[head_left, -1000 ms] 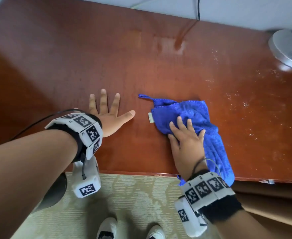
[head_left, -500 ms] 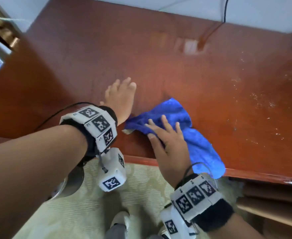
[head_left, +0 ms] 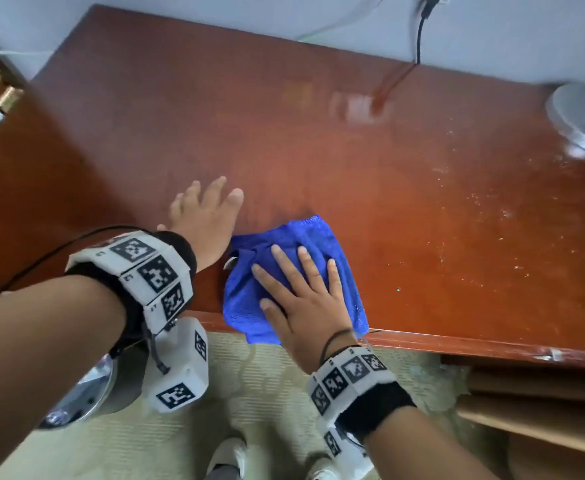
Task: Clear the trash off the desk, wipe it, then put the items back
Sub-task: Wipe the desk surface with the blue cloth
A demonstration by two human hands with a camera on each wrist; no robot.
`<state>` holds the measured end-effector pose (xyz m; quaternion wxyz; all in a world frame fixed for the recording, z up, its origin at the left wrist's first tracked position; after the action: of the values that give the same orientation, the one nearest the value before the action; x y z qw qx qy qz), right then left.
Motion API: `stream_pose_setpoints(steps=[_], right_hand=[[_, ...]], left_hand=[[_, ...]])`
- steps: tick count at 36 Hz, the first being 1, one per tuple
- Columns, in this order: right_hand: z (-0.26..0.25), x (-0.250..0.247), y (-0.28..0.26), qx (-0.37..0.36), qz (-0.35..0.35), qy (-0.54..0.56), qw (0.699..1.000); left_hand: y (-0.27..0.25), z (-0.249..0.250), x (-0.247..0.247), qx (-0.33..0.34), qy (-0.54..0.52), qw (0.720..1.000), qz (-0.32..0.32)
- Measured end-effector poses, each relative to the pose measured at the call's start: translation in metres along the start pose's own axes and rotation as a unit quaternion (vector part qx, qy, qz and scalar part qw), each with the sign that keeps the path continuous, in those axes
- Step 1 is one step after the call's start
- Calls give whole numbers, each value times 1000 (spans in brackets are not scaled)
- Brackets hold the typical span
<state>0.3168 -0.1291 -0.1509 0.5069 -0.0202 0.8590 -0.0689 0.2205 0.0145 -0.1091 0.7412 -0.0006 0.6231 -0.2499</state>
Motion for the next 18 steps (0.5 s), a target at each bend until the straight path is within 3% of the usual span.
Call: stream_pose_setpoints(steps=[4, 8, 18], right_hand=[[35, -13, -11, 18, -4, -21, 1000], [62, -28, -19, 27, -8, -32, 999], [127, -62, -36, 15, -45, -29, 998]], left_hand=[[8, 28, 10, 14, 40, 999, -22], [6, 59, 16, -60, -26, 997, -39], [23, 130, 47, 16, 73, 991, -116]])
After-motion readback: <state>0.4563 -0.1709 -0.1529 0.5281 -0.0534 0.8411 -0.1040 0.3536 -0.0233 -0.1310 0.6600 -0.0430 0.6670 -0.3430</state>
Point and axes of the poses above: each hand's wrist, its own y-axis towards the middle knuckle, its own x-axis out of the palm, z = x × y, the point moved 8 cm from there along y, towards the middle knuckle, and after that the axes turned 13 degrees about y, right-handed, at the moved point
